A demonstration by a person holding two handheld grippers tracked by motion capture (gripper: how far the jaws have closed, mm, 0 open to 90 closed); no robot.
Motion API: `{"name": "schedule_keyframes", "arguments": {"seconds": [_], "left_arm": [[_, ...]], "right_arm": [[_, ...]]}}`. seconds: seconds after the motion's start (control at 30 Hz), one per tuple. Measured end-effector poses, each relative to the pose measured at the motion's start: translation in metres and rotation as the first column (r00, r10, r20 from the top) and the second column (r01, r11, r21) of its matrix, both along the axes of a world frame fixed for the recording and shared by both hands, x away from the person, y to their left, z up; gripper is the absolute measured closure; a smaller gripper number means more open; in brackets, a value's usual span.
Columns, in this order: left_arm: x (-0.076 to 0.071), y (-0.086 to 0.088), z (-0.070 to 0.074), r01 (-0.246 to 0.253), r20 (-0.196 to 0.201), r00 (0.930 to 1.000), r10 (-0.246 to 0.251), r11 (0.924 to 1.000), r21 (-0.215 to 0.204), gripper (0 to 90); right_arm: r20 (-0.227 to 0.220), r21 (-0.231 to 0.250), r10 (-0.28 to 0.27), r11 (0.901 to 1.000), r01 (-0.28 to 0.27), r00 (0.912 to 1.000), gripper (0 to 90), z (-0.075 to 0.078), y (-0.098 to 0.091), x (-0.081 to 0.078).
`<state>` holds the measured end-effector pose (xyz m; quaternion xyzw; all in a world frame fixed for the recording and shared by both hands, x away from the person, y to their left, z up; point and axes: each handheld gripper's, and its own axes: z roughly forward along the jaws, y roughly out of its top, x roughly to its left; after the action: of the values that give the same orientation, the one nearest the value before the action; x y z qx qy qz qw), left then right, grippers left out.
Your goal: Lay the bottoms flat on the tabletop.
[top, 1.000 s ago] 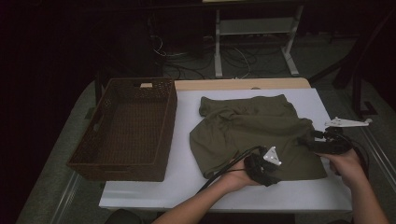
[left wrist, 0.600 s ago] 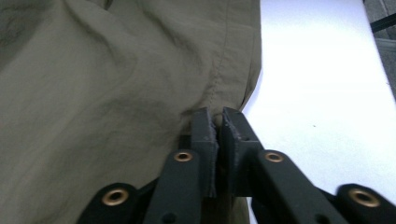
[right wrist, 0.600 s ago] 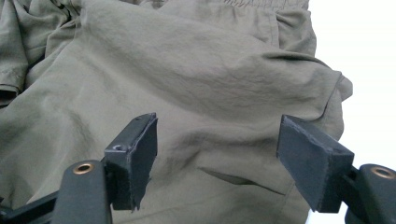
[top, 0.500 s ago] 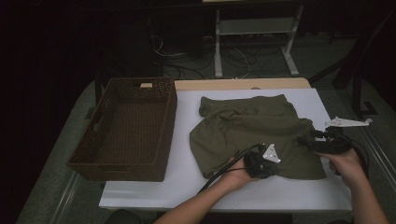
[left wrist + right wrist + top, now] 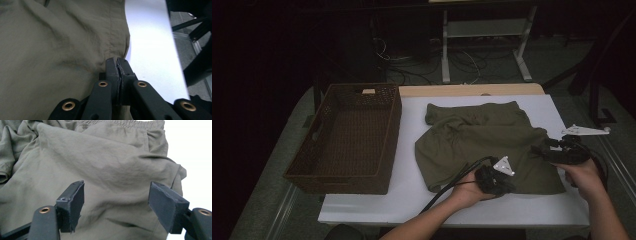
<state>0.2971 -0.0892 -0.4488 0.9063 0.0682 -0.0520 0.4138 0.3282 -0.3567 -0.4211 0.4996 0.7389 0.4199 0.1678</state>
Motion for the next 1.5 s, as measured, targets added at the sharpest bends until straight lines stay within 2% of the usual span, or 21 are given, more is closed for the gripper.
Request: {"name": "schedule_keyframes", "arguments": {"seconds": [0.13, 0.53, 0.8, 0.93, 1.03, 1.2, 1.43, 1.5], "left_arm": [[-0.007, 0.0, 0.001, 0.024, -0.026, 0.9994, -0.024, 0.9997, -0.003, 88.3], [-0.04, -0.005, 0.0, 0.105, -0.061, 0.9926, -0.105, 0.9944, 0.007, 88.3], [-0.061, -0.007, -0.003, 0.165, -0.079, 0.9834, -0.163, 0.9863, 0.011, 88.2], [-0.069, -0.008, -0.005, 0.177, -0.098, 0.9796, -0.175, 0.9843, 0.005, 88.2], [-0.074, -0.008, -0.005, 0.196, -0.101, 0.9759, -0.194, 0.9806, 0.01, 88.2], [-0.087, -0.013, -0.008, 0.234, -0.119, 0.9655, -0.231, 0.9721, 0.011, 88.3], [-0.101, -0.019, -0.017, 0.289, -0.129, 0.9513, -0.28, 0.9555, 0.057, 88.2], [-0.106, -0.02, -0.022, 0.299, -0.124, 0.9493, -0.289, 0.9515, 0.073, 88.2]], "right_arm": [[0.004, 0.003, 0.0, 1.0, 0.0, 1.0, 28.9, 0.001, 0.0, 0.0], [0.011, 0.006, 0.002, 1.0, -0.002, 0.9999, 28.9, 0.003, 0.001, -0.001], [0.018, 0.006, 0.004, 1.0, -0.004, 0.9998, 28.9, 0.004, 0.001, -0.001], [0.018, 0.006, 0.003, 1.0, -0.003, 0.9998, 28.9, 0.004, 0.001, -0.001], [0.018, 0.006, 0.004, 1.0, -0.004, 0.9998, 28.9, 0.004, 0.001, -0.001], [0.018, 0.006, 0.004, 1.0, -0.004, 0.9998, 28.8, 0.004, 0.001, -0.002], [0.02, 0.008, 0.003, 1.0, -0.003, 0.9998, 28.9, 0.004, 0.0, -0.001], [0.018, 0.007, 0.002, 1.0, -0.002, 0.9998, 28.9, 0.004, 0.0, -0.001]]}}
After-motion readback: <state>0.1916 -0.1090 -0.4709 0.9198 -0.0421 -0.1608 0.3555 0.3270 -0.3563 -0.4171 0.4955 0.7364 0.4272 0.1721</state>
